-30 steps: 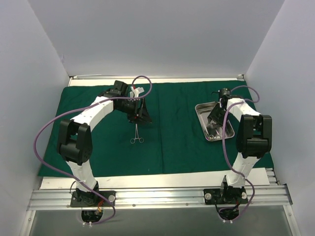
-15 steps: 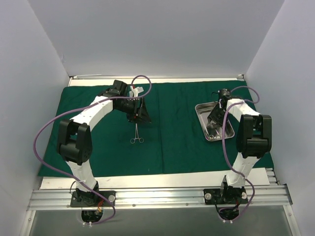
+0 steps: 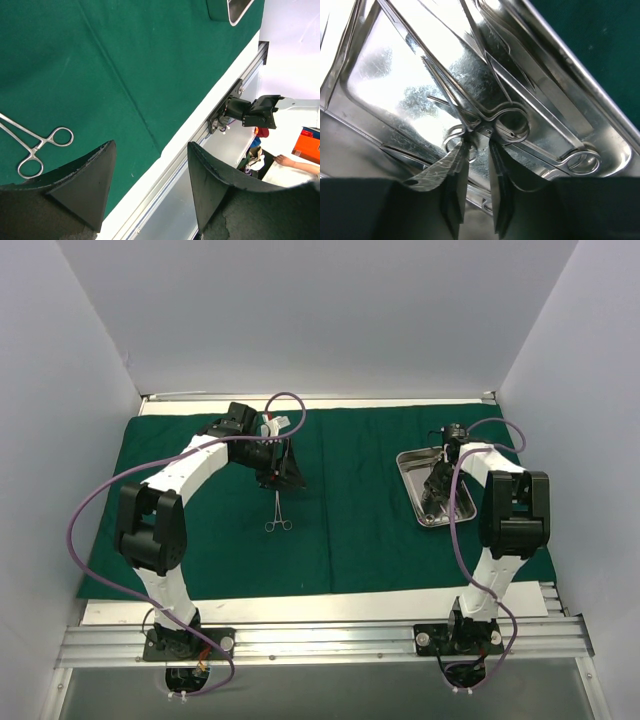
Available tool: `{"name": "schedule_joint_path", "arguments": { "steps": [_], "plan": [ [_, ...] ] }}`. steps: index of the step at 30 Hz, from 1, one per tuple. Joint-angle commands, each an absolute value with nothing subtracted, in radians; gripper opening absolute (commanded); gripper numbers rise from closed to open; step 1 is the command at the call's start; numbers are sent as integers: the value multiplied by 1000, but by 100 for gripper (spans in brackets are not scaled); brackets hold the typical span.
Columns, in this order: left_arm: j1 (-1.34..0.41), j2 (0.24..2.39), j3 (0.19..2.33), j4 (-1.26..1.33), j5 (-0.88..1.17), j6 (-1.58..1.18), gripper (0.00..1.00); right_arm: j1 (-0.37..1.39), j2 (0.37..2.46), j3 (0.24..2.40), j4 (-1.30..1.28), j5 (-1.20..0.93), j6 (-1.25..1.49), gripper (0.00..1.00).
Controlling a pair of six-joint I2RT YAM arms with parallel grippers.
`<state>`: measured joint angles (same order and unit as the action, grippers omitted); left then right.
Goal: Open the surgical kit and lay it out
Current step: Pick up the medical item from the container.
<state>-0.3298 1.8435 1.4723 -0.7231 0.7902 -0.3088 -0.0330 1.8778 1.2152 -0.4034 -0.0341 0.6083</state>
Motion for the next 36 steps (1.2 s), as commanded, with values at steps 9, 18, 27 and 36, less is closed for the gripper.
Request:
{"name": "schedule_joint_path", "arguments": {
  "steps": [9, 18, 27, 36],
  "plan": [
    [-321, 1816, 1514, -718, 805, -301, 68, -37, 1950, 1216, -414, 12, 578, 0],
    [-324, 1799, 1493, -663, 824, -359, 68, -46, 1775, 1241, -485, -60, 537, 0],
    [-327, 1773, 1479, -589, 850, -455, 67, -46, 1634, 1212, -505, -208, 511, 0],
    [-327, 1761, 1436, -390, 887, -669, 67, 214, 1566, 1272, -424, -336, 428, 0]
  ]
}}
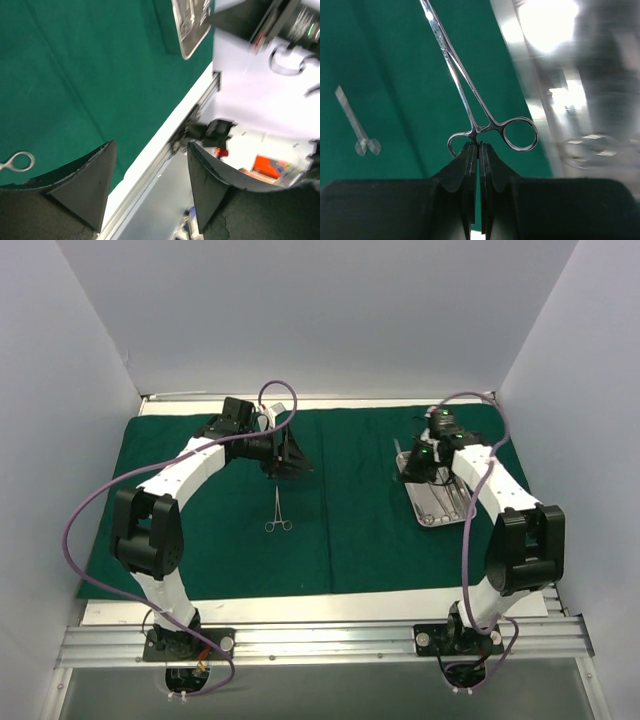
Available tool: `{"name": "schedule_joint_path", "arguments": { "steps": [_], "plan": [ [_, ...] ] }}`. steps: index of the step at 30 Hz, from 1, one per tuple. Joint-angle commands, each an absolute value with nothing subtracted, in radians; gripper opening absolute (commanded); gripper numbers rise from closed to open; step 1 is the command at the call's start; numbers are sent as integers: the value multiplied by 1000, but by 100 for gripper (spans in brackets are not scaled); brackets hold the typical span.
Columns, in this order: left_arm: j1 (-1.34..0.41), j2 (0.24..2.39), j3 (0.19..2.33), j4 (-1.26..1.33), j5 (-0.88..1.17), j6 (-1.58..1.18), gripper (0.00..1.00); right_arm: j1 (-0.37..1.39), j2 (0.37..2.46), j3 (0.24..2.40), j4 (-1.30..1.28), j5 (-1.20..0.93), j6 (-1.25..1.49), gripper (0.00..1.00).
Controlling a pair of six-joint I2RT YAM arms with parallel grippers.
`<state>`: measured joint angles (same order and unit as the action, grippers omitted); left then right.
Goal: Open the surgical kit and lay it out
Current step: Pick up the medical item from the container, then place the medical item in the surgical kit.
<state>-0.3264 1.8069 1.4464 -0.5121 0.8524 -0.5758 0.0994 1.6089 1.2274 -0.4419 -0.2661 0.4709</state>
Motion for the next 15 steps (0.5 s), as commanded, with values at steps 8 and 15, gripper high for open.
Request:
{"name": "schedule_joint_path", "arguments": {
  "steps": [8, 15],
  "plan": [
    [-337, 1738, 1450, -307, 804, -761, 68, 353, 1566, 1324, -321, -425, 491, 0],
    [-365, 1675, 1394, -261, 721, -796, 68, 443, 1609, 1390, -304, -442, 522, 0]
  ]
}}
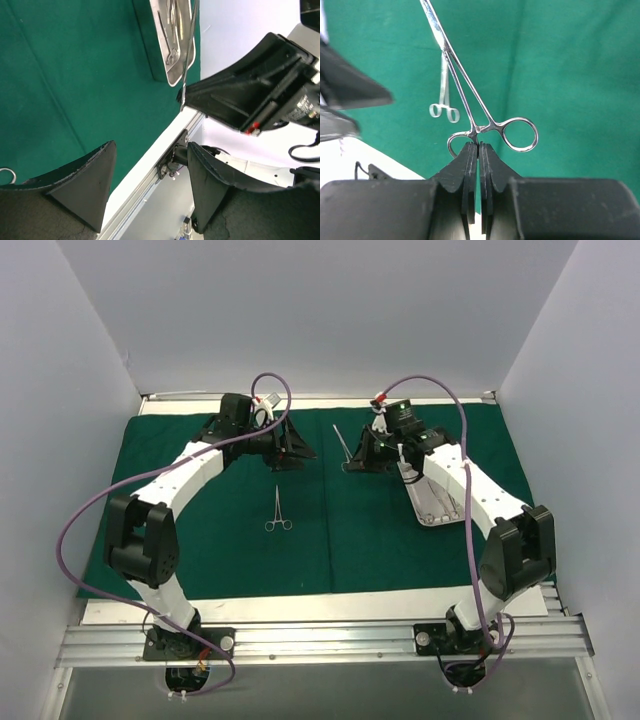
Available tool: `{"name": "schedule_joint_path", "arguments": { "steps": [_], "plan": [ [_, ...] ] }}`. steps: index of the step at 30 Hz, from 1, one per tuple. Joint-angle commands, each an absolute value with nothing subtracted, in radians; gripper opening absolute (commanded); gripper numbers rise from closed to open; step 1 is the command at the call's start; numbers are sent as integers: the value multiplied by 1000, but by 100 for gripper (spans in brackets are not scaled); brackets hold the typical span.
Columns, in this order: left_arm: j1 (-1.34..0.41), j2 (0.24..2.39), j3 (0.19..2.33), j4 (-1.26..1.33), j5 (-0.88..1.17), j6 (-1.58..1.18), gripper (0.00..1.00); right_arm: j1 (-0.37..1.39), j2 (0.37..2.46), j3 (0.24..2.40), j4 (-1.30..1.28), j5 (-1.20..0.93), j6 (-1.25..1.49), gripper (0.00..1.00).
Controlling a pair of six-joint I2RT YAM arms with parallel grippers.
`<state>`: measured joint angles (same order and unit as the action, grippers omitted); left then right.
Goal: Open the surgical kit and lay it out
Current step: Place the medical item in the surgical kit.
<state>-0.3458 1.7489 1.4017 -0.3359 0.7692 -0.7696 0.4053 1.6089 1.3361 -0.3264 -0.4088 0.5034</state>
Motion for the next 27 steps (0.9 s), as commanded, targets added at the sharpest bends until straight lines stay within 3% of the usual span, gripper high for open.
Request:
{"name": "schedule_joint_path", "arguments": {
  "steps": [1, 23, 27],
  "plan": [
    [-368, 1672, 1387, -261, 712, -798, 68, 462, 1611, 1393, -301, -442, 523, 0],
    [-379, 1697, 1408, -235, 634, -834, 67, 577, 1654, 1445, -305, -477, 483, 0],
    [-379, 1710, 1417, -229, 644, -839, 62, 580, 1657, 1450, -311, -474, 476, 0]
  ]
}}
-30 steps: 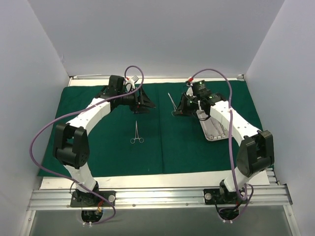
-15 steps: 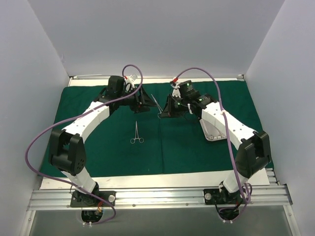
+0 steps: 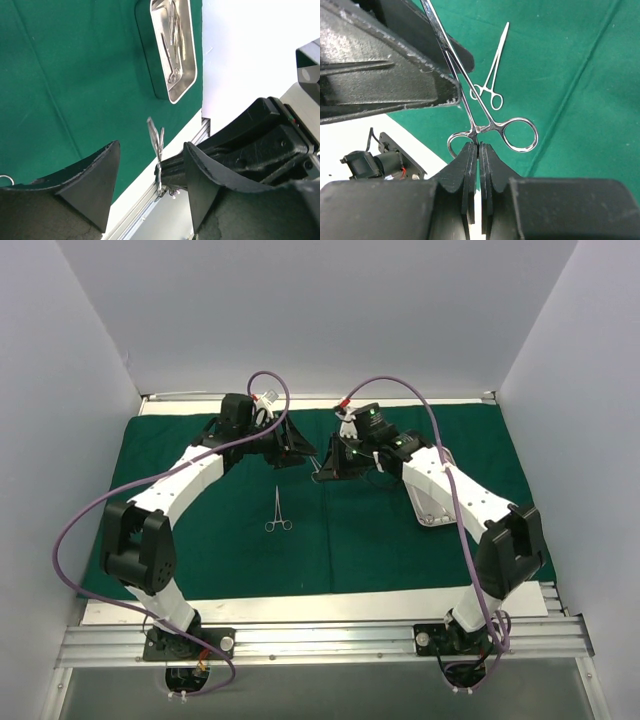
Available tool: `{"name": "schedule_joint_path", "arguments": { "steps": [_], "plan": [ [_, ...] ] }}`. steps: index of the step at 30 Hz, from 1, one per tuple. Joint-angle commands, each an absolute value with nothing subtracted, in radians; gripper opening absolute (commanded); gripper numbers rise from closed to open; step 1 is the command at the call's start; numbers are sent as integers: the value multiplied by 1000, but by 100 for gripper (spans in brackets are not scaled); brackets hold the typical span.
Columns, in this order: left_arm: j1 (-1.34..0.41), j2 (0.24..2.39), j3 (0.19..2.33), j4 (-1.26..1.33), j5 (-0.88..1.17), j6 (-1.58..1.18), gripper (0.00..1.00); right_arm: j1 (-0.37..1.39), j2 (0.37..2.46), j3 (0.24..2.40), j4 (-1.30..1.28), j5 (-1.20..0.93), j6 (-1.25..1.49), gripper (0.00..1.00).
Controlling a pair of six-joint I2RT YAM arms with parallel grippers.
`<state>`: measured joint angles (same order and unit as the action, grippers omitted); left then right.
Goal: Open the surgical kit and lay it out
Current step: Place the medical item in the surgical kit.
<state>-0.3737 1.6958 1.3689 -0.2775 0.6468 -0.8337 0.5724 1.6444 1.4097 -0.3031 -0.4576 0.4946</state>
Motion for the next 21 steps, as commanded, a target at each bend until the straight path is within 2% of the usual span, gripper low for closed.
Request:
{"name": "schedule_joint_path", "arguments": {
  "steps": [1, 5, 8, 9, 10, 12, 13, 15, 16, 17, 18, 21],
  "plan": [
    [-379, 1712, 1416, -226, 646, -842, 61, 580, 1657, 1451, -313, -474, 474, 0],
    [-377, 1721, 1407, -209, 652, -851, 57, 583, 1667, 1462, -319, -479, 468, 0],
    [-377, 1727, 1408, -201, 664, -850, 41, 587, 1677, 1470, -327, -483, 460, 0],
    [-376, 1727, 1407, -201, 667, -848, 33, 588, 1684, 1473, -330, -483, 457, 0],
    [-374, 1727, 1405, -201, 670, -842, 19, 589, 1689, 1485, -345, -483, 453, 0],
    [-367, 1729, 1394, -199, 680, -835, 11, 595, 1700, 1494, -353, -485, 439, 0],
    [-362, 1729, 1388, -201, 683, -831, 3, 594, 1700, 1499, -356, -483, 437, 0],
    [-348, 1727, 1367, -198, 698, -822, 2, 595, 1706, 1505, -359, -483, 428, 1],
    [-342, 1726, 1361, -196, 703, -810, 2, 595, 1710, 1509, -377, -479, 422, 6],
    [-338, 1724, 1358, -204, 707, -799, 2, 597, 1726, 1531, -394, -474, 413, 21],
    [-325, 1723, 1359, -247, 706, -757, 2, 595, 1733, 1545, -414, -457, 388, 28],
    [-293, 1712, 1367, -366, 701, -642, 2, 588, 1744, 1595, -518, -332, 348, 42]
  ]
}}
